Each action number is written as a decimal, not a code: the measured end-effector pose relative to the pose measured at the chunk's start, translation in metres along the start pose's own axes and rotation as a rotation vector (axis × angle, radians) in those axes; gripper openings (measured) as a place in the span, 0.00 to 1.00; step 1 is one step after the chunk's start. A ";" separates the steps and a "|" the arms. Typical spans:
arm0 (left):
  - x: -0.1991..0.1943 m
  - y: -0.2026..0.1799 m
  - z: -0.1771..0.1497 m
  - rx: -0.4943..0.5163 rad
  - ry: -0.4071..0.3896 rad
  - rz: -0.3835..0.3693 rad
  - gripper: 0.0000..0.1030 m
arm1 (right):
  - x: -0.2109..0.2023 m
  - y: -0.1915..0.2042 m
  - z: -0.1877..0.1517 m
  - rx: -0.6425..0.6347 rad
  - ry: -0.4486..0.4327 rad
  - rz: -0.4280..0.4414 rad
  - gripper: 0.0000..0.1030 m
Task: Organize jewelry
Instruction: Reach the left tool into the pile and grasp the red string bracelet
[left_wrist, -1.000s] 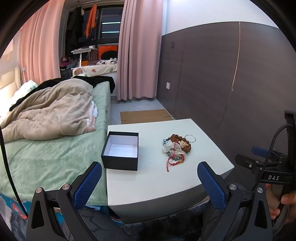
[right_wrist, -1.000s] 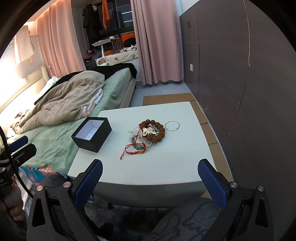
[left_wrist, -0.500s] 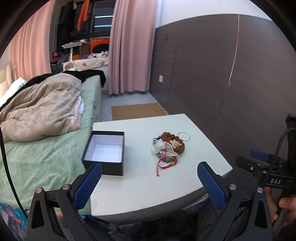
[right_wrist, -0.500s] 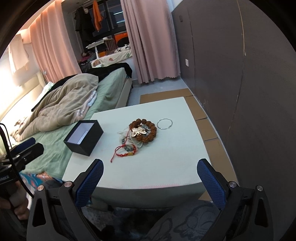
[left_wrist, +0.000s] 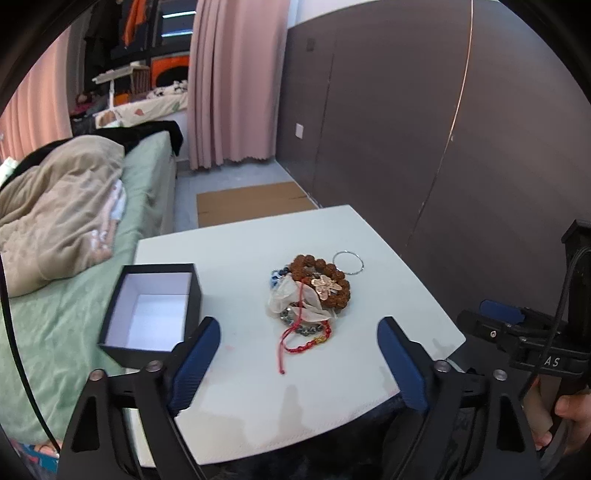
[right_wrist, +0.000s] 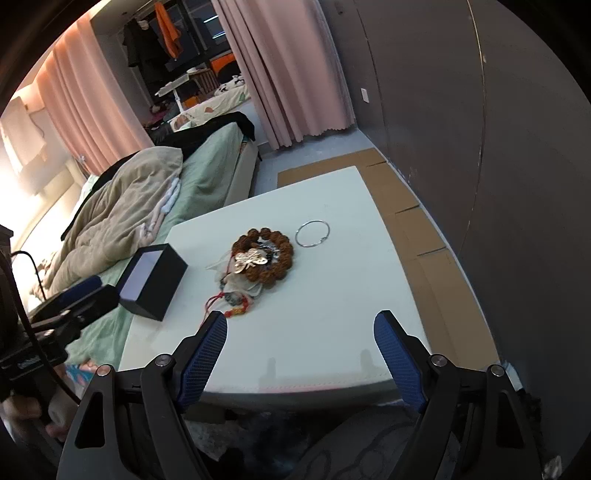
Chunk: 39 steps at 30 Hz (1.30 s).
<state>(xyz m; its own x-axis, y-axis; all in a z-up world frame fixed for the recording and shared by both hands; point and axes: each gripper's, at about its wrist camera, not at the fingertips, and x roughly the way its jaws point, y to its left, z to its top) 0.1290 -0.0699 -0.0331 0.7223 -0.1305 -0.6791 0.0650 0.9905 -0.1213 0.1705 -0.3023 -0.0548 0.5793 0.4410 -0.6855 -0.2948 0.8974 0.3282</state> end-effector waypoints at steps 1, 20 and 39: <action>0.006 -0.001 0.001 0.001 0.012 -0.002 0.78 | 0.003 -0.003 0.002 0.006 0.004 0.002 0.80; 0.119 0.015 -0.019 -0.040 0.278 0.026 0.41 | 0.060 -0.032 0.021 0.011 0.107 0.056 0.74; 0.093 0.042 0.005 -0.081 0.220 0.017 0.01 | 0.123 0.025 0.050 -0.133 0.220 0.206 0.57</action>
<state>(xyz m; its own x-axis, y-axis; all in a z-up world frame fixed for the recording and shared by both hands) 0.2023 -0.0404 -0.0971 0.5546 -0.1292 -0.8221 -0.0073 0.9871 -0.1601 0.2727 -0.2248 -0.0986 0.3230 0.5870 -0.7424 -0.4936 0.7738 0.3971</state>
